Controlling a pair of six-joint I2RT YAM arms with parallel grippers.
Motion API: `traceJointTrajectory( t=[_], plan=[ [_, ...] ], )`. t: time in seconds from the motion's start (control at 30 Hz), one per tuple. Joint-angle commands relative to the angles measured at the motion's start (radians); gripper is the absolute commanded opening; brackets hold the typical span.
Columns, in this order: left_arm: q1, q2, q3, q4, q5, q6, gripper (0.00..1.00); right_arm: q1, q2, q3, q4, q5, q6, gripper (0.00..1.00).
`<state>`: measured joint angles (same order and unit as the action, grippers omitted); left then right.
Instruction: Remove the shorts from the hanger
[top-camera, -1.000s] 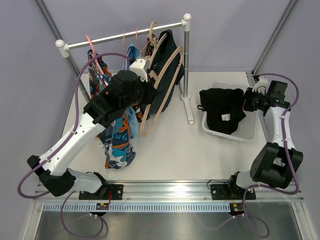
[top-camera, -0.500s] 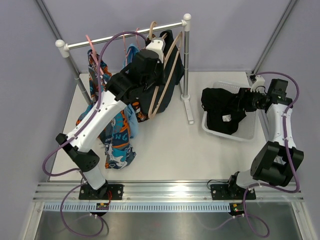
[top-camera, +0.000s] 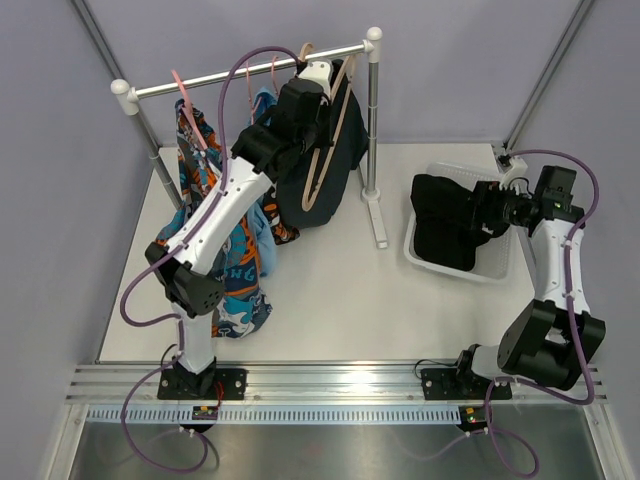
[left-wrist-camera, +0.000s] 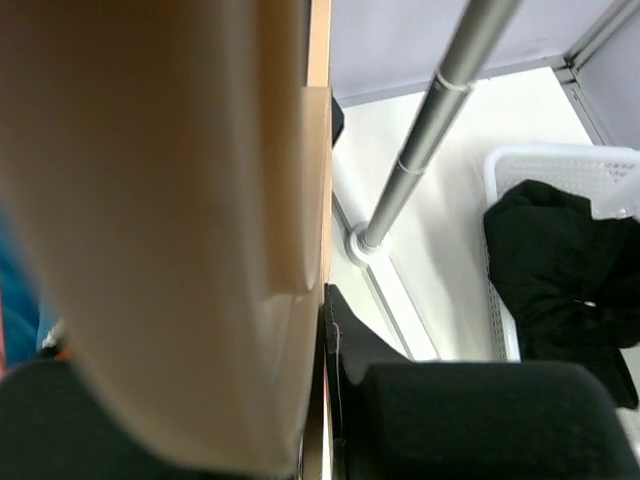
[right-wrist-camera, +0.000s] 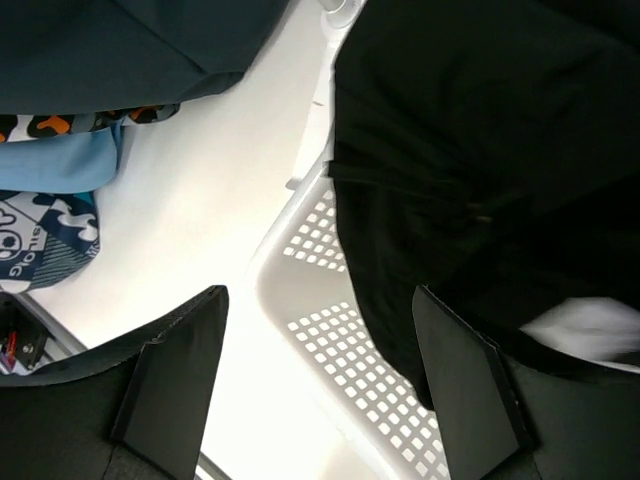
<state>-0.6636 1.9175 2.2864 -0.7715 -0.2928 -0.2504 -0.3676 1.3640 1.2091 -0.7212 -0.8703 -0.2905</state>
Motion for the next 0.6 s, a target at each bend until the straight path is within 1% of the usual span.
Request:
traceJointTrajectory(
  t=[0.0,0.23,0.4,0.57],
  plan=[
    [0.016,0.014,0.076,0.147,0.032,0.019,0.00,0.001,-0.052,-0.043,0.048,-0.052,0.013,0.83],
    [0.019,0.069,0.134,0.225,0.011,0.020,0.00,0.001,-0.082,-0.095,0.089,-0.081,0.022,0.83],
    [0.033,0.101,0.171,0.255,0.001,-0.019,0.00,0.001,-0.077,-0.082,0.062,-0.113,-0.018,0.84],
    [0.056,0.146,0.200,0.258,0.027,-0.068,0.00,0.001,-0.072,-0.089,0.072,-0.148,-0.001,0.85]
  ],
)
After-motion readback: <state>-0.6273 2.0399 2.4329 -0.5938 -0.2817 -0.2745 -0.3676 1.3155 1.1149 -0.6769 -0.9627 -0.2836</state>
